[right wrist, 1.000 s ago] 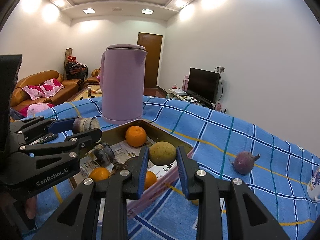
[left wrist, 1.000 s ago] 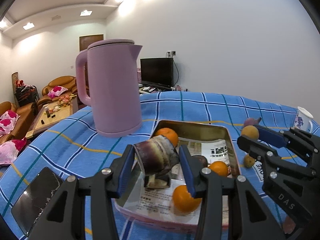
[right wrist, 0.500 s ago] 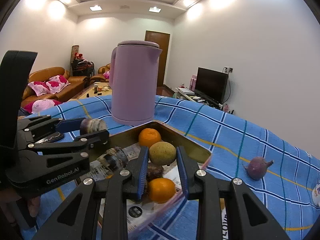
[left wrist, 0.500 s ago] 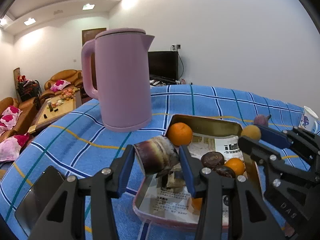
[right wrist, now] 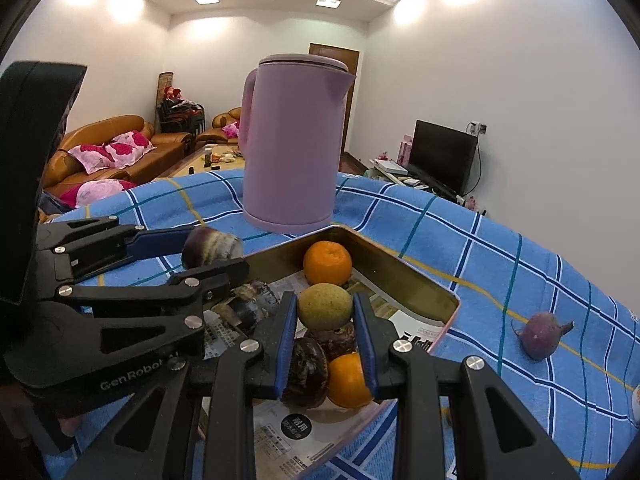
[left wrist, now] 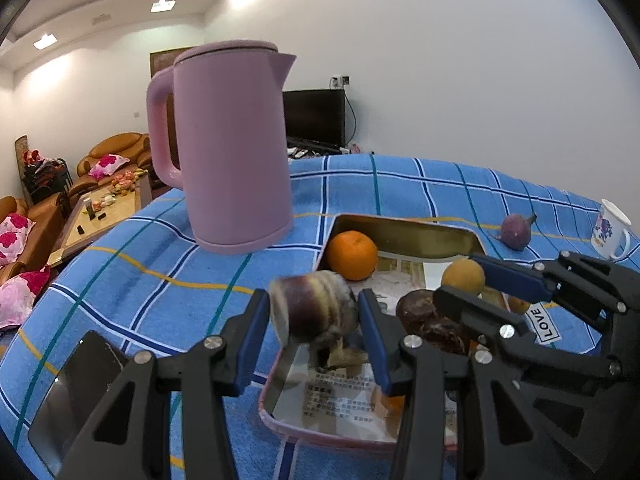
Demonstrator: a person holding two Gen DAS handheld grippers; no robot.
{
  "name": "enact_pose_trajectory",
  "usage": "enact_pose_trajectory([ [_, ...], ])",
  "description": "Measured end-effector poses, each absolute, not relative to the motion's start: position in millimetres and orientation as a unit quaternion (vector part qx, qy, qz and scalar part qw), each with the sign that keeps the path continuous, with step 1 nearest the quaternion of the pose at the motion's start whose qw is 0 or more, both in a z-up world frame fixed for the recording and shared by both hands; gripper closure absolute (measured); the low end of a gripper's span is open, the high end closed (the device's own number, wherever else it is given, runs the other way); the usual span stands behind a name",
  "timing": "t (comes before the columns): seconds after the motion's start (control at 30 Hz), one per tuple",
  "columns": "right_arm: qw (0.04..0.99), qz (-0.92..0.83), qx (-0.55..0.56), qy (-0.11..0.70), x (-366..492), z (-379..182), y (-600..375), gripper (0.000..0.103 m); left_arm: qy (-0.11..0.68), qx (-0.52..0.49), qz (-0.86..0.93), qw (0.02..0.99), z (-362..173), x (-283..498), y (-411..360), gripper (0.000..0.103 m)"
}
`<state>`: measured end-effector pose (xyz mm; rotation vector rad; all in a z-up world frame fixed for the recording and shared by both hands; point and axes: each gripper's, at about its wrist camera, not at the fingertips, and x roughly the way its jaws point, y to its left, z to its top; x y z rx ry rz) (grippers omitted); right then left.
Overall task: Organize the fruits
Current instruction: 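Bring the yellow fruit over the pink tin with the right tool while the left tool brings the snack roll, then open the right tool to drop the yellow fruit into the tin while the left tool drops the snack roll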
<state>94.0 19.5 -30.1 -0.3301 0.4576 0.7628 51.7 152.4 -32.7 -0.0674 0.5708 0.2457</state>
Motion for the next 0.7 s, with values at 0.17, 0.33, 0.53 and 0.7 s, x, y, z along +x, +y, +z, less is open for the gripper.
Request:
enact_pose_trajectory([
  [0.17,0.884,0.375,-0.154,0.234,98.2,-31.6,19.1,0.072,0.281,-0.028,0.122,0.951,-32.8,51.4,150.8,0.055],
  [0.33,0.883,0.376,-0.149,0.237,99.0,-31.9,15.9,0.071,0.284,-0.026,0.118,0.951,-33.6,53.3,148.8,0.055],
  [0.53,0.893,0.358,-0.139,0.235,100.7,-30.0,2.8,0.065,0.278,-0.022,0.118,0.953,-32.7,55.7,142.6,0.036],
  [0.7,0.904,0.342,-0.116,0.23,105.3,-24.6,-17.6,0.049,0.276,-0.015,0.114,0.954,-32.2,60.8,137.1,0.026],
])
